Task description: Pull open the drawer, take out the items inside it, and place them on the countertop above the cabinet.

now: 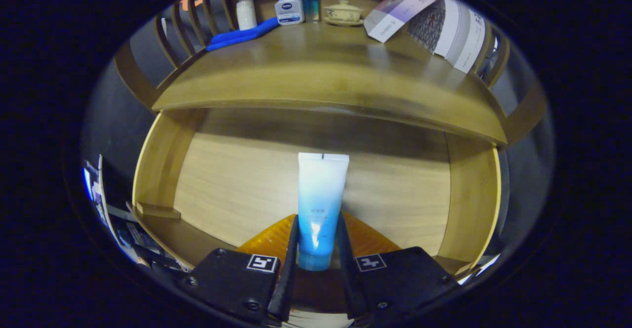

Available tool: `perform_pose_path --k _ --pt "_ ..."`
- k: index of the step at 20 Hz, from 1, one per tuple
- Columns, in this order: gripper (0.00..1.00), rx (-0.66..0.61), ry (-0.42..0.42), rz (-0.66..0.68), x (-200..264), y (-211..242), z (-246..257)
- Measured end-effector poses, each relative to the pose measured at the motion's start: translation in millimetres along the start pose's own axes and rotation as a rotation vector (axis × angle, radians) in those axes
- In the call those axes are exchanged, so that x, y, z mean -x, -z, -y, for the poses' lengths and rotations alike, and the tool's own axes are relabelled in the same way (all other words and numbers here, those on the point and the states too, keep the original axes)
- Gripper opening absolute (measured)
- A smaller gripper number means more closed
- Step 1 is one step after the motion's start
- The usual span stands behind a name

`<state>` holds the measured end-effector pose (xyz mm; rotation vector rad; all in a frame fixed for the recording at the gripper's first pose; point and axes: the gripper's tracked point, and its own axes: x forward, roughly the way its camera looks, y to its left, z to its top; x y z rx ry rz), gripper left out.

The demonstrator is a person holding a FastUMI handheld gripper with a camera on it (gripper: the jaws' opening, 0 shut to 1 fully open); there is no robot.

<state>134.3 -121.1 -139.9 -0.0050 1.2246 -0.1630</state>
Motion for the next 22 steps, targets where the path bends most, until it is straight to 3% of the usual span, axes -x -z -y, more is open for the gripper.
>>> perform_pose_path --k 11,22 --pt "0.44 -0.002 -0.014 0.119 54 -61 -1" --pt "0.44 -0.003 0.036 0.210 45 -160 -11"
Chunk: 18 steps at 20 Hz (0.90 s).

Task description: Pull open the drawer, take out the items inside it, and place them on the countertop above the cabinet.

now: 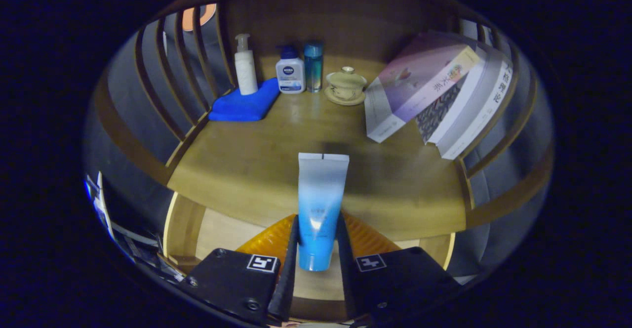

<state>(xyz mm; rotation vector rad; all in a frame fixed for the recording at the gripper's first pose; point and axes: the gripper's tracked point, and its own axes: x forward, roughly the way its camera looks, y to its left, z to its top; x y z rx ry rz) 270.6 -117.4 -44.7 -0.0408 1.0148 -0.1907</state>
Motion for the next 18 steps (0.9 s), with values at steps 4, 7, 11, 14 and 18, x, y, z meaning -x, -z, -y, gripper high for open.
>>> perform_pose_path --k 4,7,11,14,18 --pt "0.44 -0.033 0.035 0.014 -21 -26 4" --pt "0.44 -0.041 0.043 0.023 -34 -39 4" --pt "0.44 -0.058 0.042 0.004 -51 -37 6" --pt "0.44 -0.070 0.047 0.010 -60 -41 9" --pt "0.44 -0.065 0.054 0.011 -67 -41 7"
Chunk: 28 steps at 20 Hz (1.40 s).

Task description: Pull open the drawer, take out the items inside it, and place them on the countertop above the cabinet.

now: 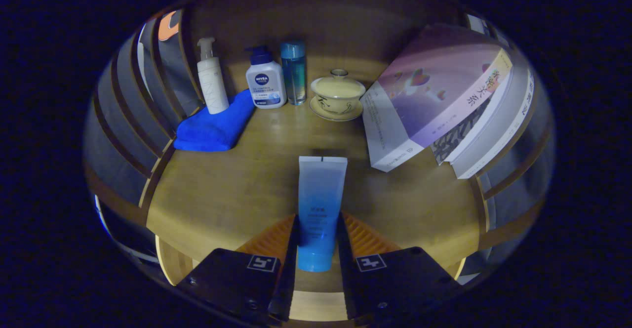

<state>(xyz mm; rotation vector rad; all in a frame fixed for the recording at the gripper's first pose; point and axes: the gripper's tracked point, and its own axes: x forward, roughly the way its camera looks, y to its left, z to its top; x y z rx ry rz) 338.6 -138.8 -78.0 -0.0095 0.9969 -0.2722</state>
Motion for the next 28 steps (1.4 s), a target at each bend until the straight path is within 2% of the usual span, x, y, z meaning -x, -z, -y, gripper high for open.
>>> perform_pose_path --k 3,9,13,21,23,25,28 --pt "0.45 -0.014 0.018 0.003 -7 1 1" --pt "0.52 0.021 0.036 0.029 -3 4 3" --pt "0.52 0.042 0.011 0.083 24 12 -3" --pt "0.53 0.117 -0.082 0.231 107 52 -21" --pt "0.74 0.125 -0.095 0.258 124 64 -24" --pt "0.81 0.128 -0.110 0.298 146 75 -30" --pt "0.81 0.118 -0.153 0.375 178 95 -42"
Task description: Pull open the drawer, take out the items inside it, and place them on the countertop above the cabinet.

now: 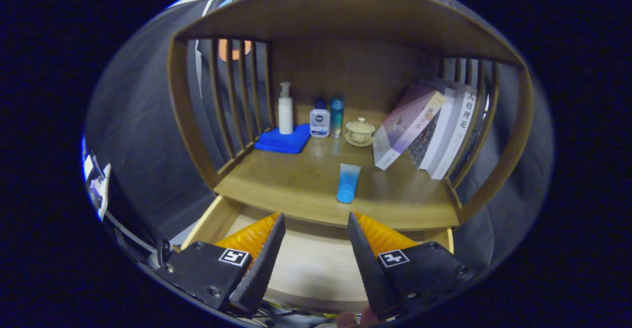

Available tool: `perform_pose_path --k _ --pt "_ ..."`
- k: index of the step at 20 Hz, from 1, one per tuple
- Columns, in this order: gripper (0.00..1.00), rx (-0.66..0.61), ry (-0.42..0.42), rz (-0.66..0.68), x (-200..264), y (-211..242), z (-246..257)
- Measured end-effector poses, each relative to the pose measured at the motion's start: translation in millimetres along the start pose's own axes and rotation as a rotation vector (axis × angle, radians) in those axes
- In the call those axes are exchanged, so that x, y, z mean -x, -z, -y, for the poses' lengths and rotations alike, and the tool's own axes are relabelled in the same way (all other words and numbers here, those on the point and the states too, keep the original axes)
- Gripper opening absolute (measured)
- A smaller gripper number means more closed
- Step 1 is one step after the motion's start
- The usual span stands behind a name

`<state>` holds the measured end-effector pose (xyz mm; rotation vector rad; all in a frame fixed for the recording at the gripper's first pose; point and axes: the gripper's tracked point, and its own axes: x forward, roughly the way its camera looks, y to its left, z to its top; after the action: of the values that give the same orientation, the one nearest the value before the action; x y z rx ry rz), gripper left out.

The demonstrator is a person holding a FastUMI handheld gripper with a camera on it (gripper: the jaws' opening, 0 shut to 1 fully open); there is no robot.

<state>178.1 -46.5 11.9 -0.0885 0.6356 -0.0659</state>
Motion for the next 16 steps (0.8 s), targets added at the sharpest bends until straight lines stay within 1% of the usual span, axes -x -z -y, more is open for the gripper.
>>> perform_pose_path --k 3,6,7,9,12,15,16 --pt "0.81 -0.008 -0.019 0.097 33 15 -13" --pt "0.81 -0.030 -0.020 0.194 58 31 -16" --pt "0.83 -0.035 -0.015 0.228 66 34 -11" --pt "1.00 -0.049 -0.018 0.292 80 39 -7" --pt "0.98 -0.003 -0.018 0.364 98 47 -7" --pt "0.98 0.047 -0.031 0.401 121 63 -19" --pt "0.99 0.051 -0.030 0.434 133 62 -25"
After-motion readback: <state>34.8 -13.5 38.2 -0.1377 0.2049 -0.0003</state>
